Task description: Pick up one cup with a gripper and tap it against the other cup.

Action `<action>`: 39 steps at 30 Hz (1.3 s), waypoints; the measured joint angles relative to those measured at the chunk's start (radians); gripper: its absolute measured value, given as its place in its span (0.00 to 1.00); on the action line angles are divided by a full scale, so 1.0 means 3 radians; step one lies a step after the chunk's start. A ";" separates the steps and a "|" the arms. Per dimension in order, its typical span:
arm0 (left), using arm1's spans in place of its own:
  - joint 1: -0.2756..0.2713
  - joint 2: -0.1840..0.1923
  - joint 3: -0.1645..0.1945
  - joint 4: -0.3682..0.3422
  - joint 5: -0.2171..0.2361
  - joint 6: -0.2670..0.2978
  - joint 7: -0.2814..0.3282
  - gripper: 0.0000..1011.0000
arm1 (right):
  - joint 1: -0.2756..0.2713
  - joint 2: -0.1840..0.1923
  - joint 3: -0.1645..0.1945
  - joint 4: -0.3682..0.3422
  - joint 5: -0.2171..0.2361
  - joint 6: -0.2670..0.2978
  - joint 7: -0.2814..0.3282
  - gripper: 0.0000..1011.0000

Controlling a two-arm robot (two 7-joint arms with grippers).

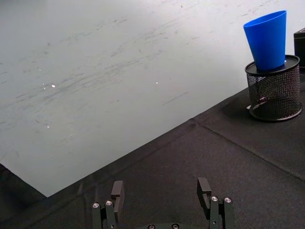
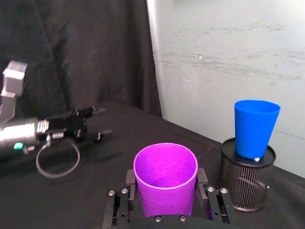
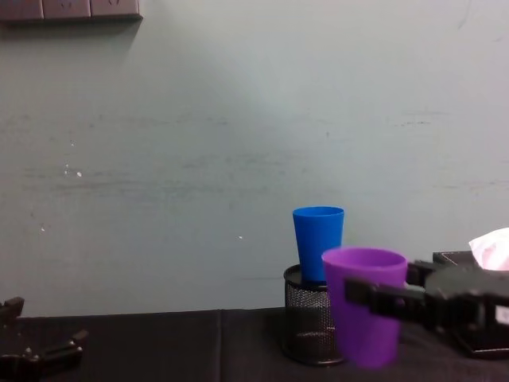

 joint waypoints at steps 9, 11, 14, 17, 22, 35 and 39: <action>0.0000 0.0000 0.0000 0.0000 0.0000 0.0000 0.0000 0.99 | -0.0208 -0.0028 0.0011 0.0159 -0.0159 -0.0380 0.0028 0.73; 0.0000 0.0000 0.0000 0.0000 0.0000 0.0000 0.0000 0.99 | -0.0219 -0.0068 0.0012 0.0237 -0.0183 -0.0435 0.0046 0.73; 0.0000 0.0000 0.0000 0.0000 0.0000 0.0000 0.0000 0.99 | -0.0216 -0.0111 0.0008 0.0337 -0.0221 -0.0501 0.0064 0.73; 0.0000 0.0000 0.0000 0.0000 0.0000 0.0000 0.0000 0.99 | -0.0195 -0.0181 -0.0011 0.0500 -0.0311 -0.0618 0.0084 0.73; 0.0000 0.0000 0.0000 0.0000 0.0000 0.0000 0.0000 0.99 | -0.0179 -0.0238 -0.0012 0.0611 -0.0384 -0.0717 0.0106 0.73; 0.0000 0.0000 0.0000 0.0000 0.0000 0.0000 0.0000 0.99 | -0.0152 -0.0357 0.0042 0.0786 -0.0438 -0.0789 0.0149 0.73; 0.0000 0.0000 0.0000 0.0000 0.0000 0.0000 0.0000 0.99 | -0.0141 -0.0389 0.0055 0.0825 -0.0437 -0.0802 0.0165 0.73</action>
